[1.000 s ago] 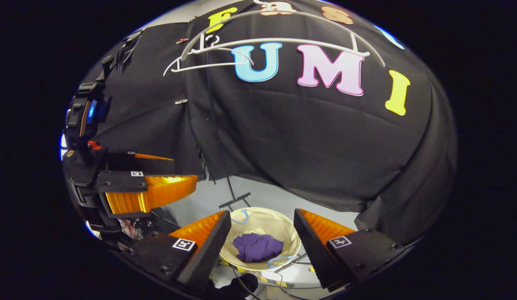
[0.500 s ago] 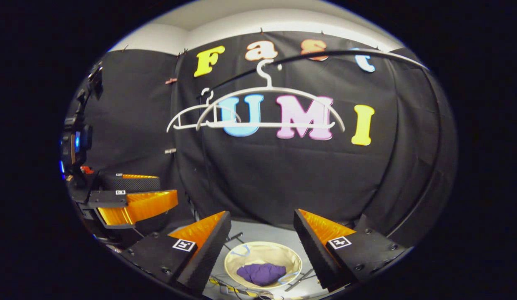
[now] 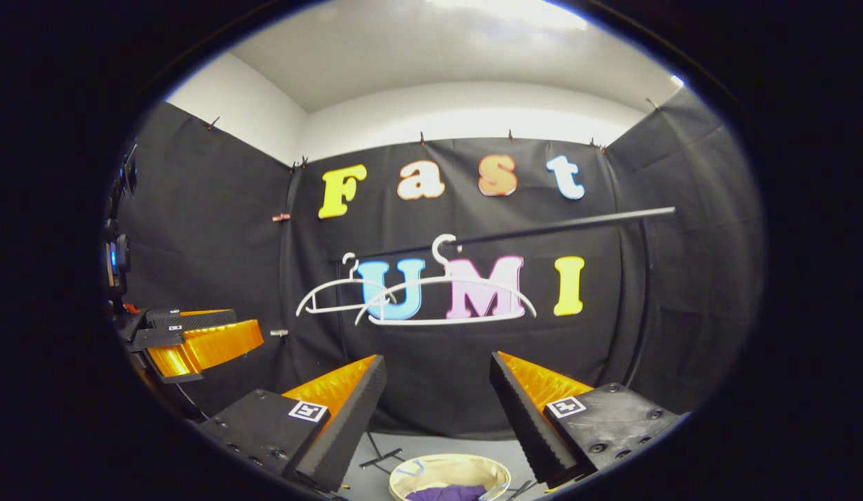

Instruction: Grasp the clothes on the hanger with both hands and then place them into the laundry hamper below.

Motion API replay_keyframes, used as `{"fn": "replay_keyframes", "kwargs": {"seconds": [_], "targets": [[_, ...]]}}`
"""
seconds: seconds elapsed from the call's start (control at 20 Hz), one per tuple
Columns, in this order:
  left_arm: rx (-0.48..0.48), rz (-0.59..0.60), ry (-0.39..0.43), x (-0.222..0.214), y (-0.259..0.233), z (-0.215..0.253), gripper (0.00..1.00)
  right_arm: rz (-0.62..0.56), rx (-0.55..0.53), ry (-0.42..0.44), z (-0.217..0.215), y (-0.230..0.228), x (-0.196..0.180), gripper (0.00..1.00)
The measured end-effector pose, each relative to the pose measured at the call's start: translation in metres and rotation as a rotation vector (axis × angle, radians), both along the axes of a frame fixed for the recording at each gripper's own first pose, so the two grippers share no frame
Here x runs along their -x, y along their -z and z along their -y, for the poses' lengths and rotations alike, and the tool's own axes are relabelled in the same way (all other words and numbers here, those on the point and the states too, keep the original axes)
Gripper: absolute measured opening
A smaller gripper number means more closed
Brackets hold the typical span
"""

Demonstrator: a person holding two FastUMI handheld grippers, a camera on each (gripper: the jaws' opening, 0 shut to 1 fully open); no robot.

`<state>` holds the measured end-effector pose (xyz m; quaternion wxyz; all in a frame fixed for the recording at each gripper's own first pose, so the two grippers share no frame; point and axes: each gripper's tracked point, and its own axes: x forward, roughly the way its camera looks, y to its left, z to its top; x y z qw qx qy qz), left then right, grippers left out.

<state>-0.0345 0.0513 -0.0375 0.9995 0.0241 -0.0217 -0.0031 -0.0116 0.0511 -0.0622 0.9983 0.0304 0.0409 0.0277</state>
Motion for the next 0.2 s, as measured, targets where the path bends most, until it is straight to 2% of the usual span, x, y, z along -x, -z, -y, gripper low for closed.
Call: {"fn": "replay_keyframes", "kwargs": {"seconds": [0.05,0.1,0.2], "targets": [[0.001,0.019,0.004,0.007,-0.006,0.002,0.92,0.021,0.006,0.014,0.001,-0.010,0.007,0.92],[0.002,0.037,0.007,0.012,-0.013,0.002,0.93,0.039,0.009,0.025,0.000,-0.017,0.012,1.00],[0.001,0.070,0.015,0.018,-0.021,0.004,0.95,0.068,0.010,0.044,-0.002,-0.026,0.022,1.00]]}}
